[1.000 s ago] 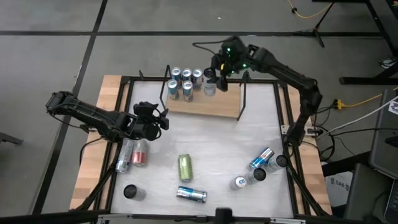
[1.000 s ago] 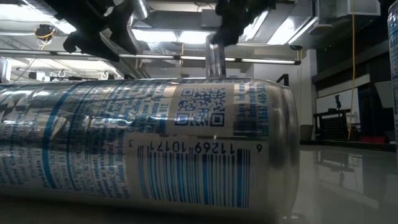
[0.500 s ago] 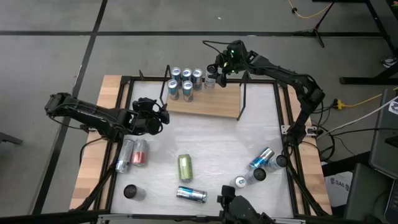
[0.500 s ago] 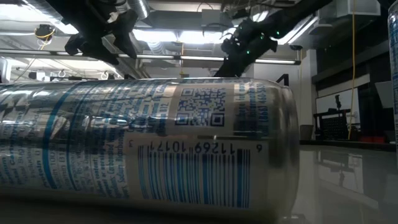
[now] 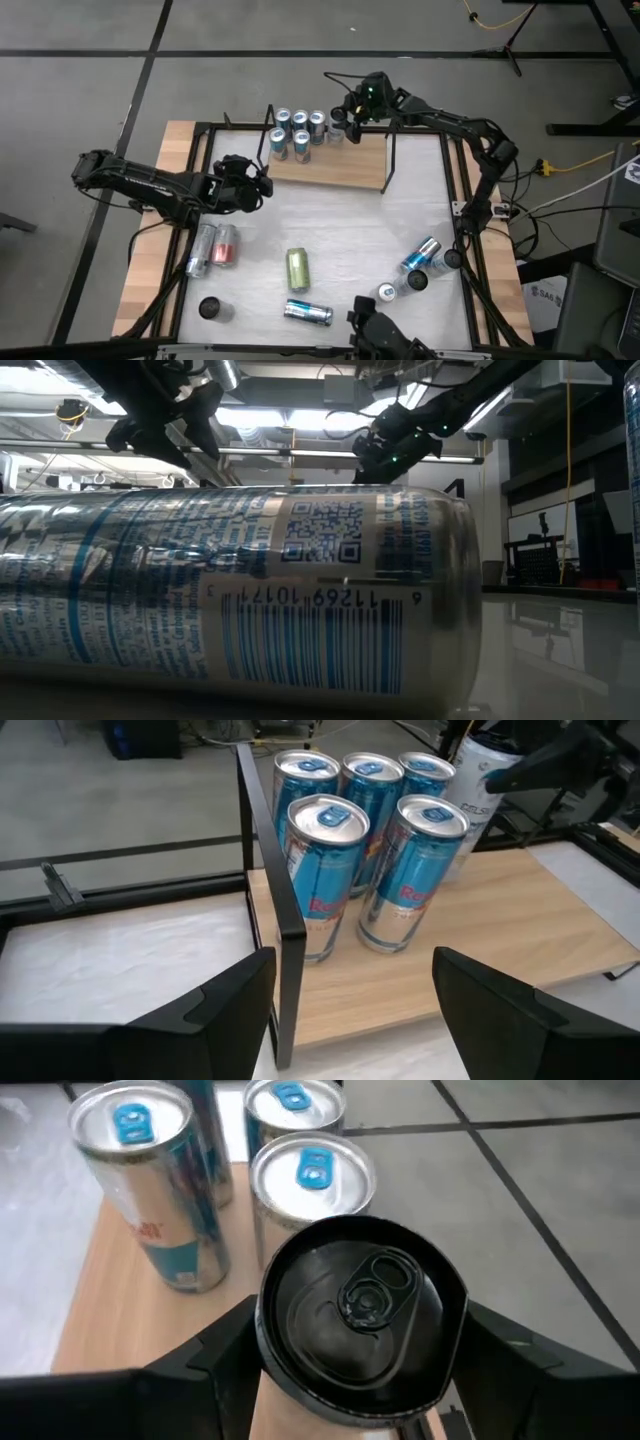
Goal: Place canned beverage on shelf
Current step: Put the white blue soda can on the shelf
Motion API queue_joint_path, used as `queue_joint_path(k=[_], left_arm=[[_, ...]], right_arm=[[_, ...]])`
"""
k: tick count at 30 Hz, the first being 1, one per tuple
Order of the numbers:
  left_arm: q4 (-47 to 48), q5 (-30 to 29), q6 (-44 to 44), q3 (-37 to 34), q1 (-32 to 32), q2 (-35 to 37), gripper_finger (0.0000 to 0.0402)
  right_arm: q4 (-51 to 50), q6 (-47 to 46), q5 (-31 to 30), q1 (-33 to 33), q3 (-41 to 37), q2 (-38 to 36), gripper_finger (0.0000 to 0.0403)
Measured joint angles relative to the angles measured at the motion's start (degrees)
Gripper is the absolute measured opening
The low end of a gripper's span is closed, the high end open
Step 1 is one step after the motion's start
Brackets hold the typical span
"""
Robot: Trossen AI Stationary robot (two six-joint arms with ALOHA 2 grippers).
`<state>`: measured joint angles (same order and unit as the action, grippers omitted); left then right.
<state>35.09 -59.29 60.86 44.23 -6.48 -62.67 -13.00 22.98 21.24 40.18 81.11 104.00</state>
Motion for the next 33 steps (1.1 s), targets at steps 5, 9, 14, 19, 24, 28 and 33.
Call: queue_joint_path(k=[5,9,14,19,24,28,33], left_arm=[[0.02,0.33,-0.02,-0.02,0.0,0.02,0.0263],[0.0,0.46,-0.02,-0.02,0.0,0.02,0.0263],[0.0,0.46,-0.01,-0.02,-0.02,0.02,0.0263],[0.0,0.46,-0.02,-0.02,-0.02,0.02,0.0263],[0.0,0.46,-0.02,-0.02,-0.02,0.02,0.0263],[0.0,0.46,-0.01,-0.02,-0.02,0.02,0.0263],[0.0,0.46,-0.02,-0.02,-0.02,0.02,0.0263]], right_arm=[[0.74,0.08,0.08,-0.02,0.12,0.75,0.025],[0.59,0.09,-0.18,-0.02,0.12,0.75,0.025],[0.37,-0.02,-0.75,-0.04,0.14,0.75,0.025],[0.36,-0.04,-1.1,-0.09,0.14,0.75,0.025],[0.29,-0.05,-1.12,-0.09,0.14,0.77,0.0251],[0.26,-0.06,-1.14,-0.09,0.14,0.79,0.0251],[0.16,-0.09,-1.16,-0.07,0.14,0.81,0.0251]])
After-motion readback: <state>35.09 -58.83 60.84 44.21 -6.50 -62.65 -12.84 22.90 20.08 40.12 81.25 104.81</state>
